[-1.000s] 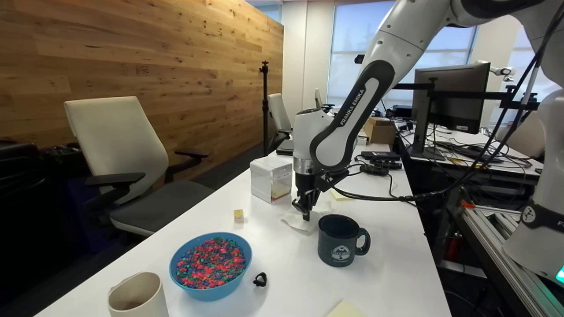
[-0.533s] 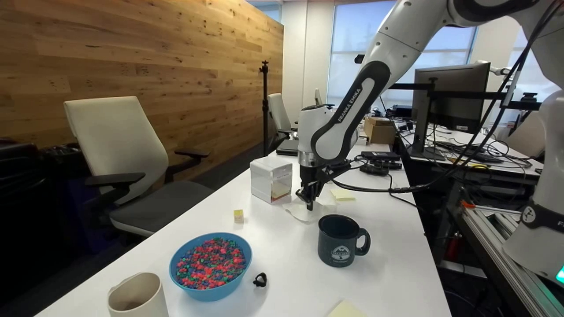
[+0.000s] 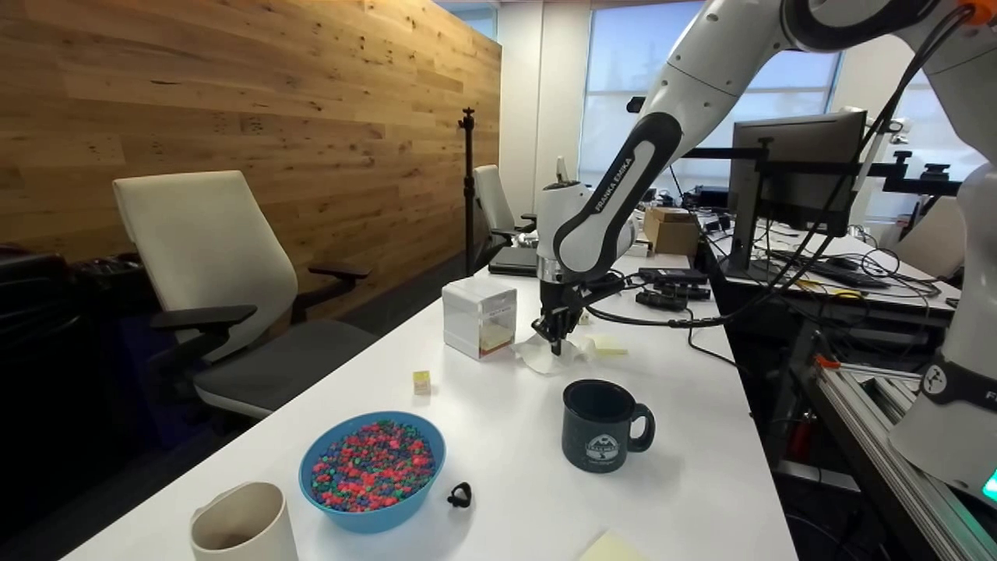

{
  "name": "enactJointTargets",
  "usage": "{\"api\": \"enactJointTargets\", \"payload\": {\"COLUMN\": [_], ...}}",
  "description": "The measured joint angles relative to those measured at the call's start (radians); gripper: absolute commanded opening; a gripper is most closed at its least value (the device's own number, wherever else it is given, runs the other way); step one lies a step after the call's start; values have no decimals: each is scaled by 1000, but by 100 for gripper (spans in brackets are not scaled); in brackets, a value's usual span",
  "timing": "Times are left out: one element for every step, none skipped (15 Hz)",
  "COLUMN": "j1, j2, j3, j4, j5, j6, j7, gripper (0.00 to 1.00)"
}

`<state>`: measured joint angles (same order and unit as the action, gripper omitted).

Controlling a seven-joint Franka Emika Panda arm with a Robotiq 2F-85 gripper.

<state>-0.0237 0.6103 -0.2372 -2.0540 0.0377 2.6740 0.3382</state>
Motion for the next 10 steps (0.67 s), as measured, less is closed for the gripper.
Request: {"api": "enactJointTargets", "payload": {"j1": [2,4,7,13,18,25,32,38,45,52], "j2": [2,3,4,4,4,4,4,3,2,1], "j3": [2,6,11,18,27,37,47,59,69,77], "j4": [0,0,0,0,-1,-2,-3,-6,-9,-11], "j5": [0,0,0,0,0,0,0,0,0,0], "j6": [0,0,0,0,0,0,0,0,0,0], "j7": [2,4,4,4,4,4,4,4,4,4], "gripper": [0,0,0,0,0,0,0,0,0,0]}}
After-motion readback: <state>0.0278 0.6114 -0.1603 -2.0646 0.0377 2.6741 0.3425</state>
